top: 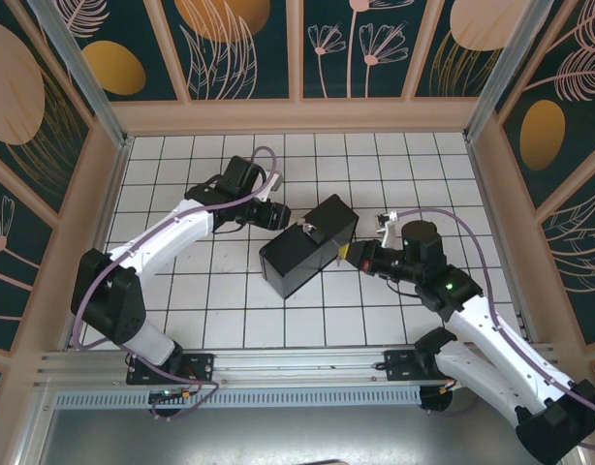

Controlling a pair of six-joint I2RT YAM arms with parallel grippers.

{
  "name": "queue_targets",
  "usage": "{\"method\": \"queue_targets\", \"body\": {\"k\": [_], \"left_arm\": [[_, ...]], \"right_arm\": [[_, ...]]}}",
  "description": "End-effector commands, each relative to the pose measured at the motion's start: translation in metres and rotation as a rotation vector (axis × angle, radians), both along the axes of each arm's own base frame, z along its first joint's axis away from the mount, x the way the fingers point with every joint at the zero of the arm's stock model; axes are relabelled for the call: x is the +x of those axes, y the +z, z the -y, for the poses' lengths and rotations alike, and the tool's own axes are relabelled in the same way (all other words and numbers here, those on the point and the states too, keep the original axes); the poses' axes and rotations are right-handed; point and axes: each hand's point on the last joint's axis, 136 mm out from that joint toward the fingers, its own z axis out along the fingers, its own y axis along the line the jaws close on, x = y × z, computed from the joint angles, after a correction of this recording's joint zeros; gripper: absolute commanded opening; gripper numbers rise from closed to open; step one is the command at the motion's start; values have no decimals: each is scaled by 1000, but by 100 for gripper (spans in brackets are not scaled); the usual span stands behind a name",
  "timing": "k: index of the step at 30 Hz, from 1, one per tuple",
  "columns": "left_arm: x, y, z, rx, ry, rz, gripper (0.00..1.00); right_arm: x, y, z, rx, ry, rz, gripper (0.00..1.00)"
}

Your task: Unlock a padlock with a key

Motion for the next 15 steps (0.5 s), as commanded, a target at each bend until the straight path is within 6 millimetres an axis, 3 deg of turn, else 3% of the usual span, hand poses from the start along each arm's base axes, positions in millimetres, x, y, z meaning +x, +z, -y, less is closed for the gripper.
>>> {"method": "queue_targets", "body": {"k": [1, 7, 15], "left_arm": [[17, 25, 15, -72, -4, 57, 60], [12, 44, 45, -158, -147, 89, 62], [10, 23, 50, -102, -188, 90, 64]], "right_arm": [[-6, -3, -12, 13, 113, 54, 0], [8, -11, -5, 43, 163, 50, 0], [10, 0, -6, 123, 207, 51, 0]]}}
